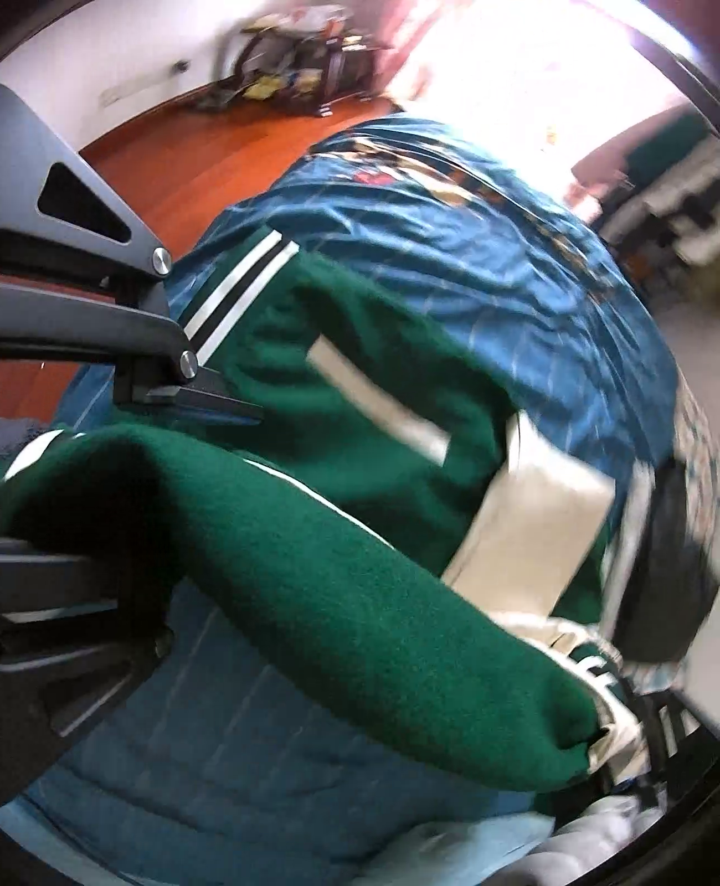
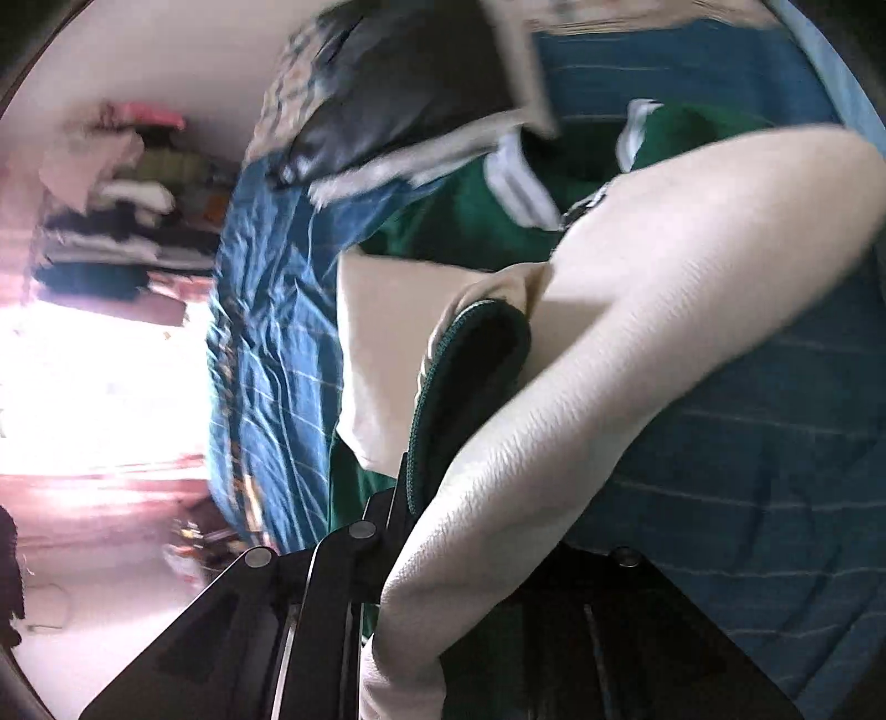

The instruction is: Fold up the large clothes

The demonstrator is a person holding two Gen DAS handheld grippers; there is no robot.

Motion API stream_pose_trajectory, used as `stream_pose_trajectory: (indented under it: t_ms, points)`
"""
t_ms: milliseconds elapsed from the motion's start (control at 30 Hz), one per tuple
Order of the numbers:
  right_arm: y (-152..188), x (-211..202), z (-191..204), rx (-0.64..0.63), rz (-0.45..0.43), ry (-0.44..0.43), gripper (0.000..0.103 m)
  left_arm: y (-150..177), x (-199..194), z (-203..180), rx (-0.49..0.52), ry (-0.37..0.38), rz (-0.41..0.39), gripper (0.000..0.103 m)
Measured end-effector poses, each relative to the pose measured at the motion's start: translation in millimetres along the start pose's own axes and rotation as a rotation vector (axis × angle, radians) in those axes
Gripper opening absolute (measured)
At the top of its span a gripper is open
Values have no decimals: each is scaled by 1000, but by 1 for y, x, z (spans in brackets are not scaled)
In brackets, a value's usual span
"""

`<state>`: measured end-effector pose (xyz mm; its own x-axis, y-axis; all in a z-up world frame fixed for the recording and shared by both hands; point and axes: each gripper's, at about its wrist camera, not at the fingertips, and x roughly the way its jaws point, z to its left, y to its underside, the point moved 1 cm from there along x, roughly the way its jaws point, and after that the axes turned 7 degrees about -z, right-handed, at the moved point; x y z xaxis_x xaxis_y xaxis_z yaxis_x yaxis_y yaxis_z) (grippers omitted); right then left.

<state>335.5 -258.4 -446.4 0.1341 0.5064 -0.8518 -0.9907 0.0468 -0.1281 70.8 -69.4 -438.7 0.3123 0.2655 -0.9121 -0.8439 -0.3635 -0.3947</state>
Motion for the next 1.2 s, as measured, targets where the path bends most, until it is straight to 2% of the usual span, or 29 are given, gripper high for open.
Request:
stream_pose_trajectory:
  t_ms: [100, 167, 267, 333, 367, 433, 500, 567, 633, 700, 800, 867, 900, 933, 967, 1033, 1133, 1200]
  points:
    - [-11, 59, 70, -40, 42, 77, 16, -11, 30, 44, -82, 15, 51, 21]
    - [-16, 110, 117, -84, 82, 138, 16, -17, 57, 78, -144, 58, 97, 21]
    - [-12, 174, 147, -138, 152, 240, 21, -16, 97, 132, -344, 197, 183, 25]
    - [-18, 210, 165, -120, 175, 263, 41, -9, 116, 171, -528, 292, 228, 39]
    - [-18, 217, 166, -120, 191, 255, 46, -6, 118, 184, -578, 307, 230, 44]
    - [-24, 228, 177, -97, 205, 184, 67, 0, 113, 217, -651, 293, 185, 66]
    - [-26, 227, 179, -85, 227, 101, 68, 8, 100, 244, -678, 250, 139, 75]
    - [-25, 213, 175, -89, 236, 36, 68, 16, 90, 258, -679, 223, 118, 75]
    - [-22, 195, 167, -98, 220, 28, 68, 27, 88, 262, -670, 215, 126, 75]
    - [-15, 172, 153, -107, 191, 49, 68, 39, 93, 254, -660, 215, 160, 75]
    - [-2, 150, 126, -69, 169, 79, 68, 55, 120, 221, -640, 257, 247, 75]
    - [5, 142, 107, -41, 168, 105, 68, 58, 133, 204, -578, 198, 276, 73]
    - [6, 144, 102, -31, 165, 112, 68, 57, 136, 196, -554, 175, 256, 54]
    - [8, 145, 96, -15, 161, 119, 68, 55, 135, 192, -550, 177, 234, 12]
    - [10, 145, 88, 5, 160, 122, 68, 52, 132, 190, -541, 170, 221, 6]
    - [14, 149, 77, 32, 159, 129, 68, 40, 118, 191, -521, 132, 162, 3]
    - [16, 154, 68, 47, 158, 138, 68, 23, 94, 216, -581, 126, 78, 0]
    - [18, 157, 66, 45, 160, 134, 68, 13, 90, 240, -549, 5, 6, 0]
